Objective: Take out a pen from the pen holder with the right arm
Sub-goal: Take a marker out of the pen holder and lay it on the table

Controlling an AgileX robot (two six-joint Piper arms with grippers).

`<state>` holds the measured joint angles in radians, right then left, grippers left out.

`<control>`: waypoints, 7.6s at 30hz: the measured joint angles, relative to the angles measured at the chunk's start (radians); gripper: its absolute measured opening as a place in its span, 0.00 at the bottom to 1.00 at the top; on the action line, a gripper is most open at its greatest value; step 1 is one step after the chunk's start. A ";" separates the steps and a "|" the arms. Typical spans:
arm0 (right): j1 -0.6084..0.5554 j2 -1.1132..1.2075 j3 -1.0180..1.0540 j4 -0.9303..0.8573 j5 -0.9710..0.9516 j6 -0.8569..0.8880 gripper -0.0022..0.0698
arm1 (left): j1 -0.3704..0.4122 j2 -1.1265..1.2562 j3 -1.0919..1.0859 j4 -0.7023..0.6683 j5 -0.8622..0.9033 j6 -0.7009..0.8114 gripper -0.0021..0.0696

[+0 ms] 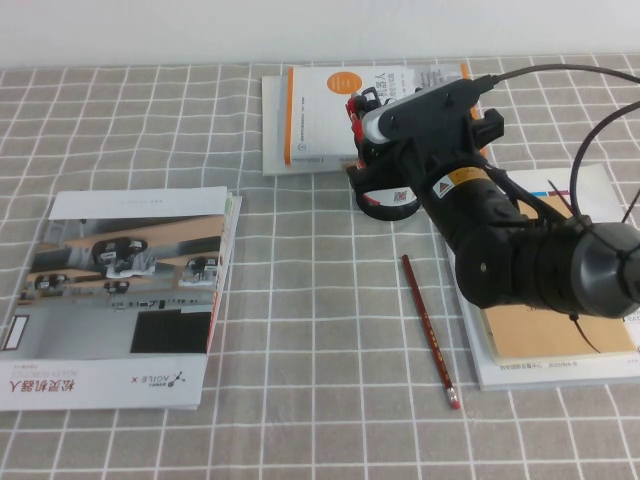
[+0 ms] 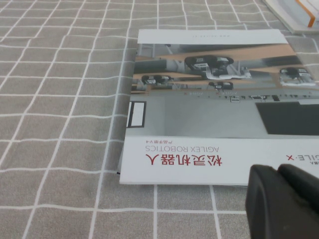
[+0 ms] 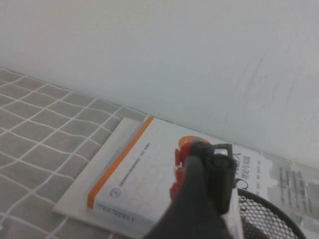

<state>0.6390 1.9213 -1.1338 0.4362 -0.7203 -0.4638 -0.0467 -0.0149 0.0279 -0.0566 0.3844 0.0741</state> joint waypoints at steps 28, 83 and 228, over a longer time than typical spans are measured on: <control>-0.023 0.097 -0.108 -0.002 0.037 0.000 0.59 | 0.000 0.000 0.000 0.000 0.000 0.000 0.02; -0.034 0.158 -0.235 -0.002 0.143 0.000 0.57 | 0.000 0.000 0.000 0.000 0.000 0.000 0.02; -0.064 0.184 -0.316 0.042 0.269 -0.077 0.34 | 0.000 0.000 0.000 0.000 0.000 0.000 0.02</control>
<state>0.5753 2.1054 -1.4501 0.4781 -0.4510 -0.5410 -0.0467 -0.0149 0.0279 -0.0566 0.3844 0.0741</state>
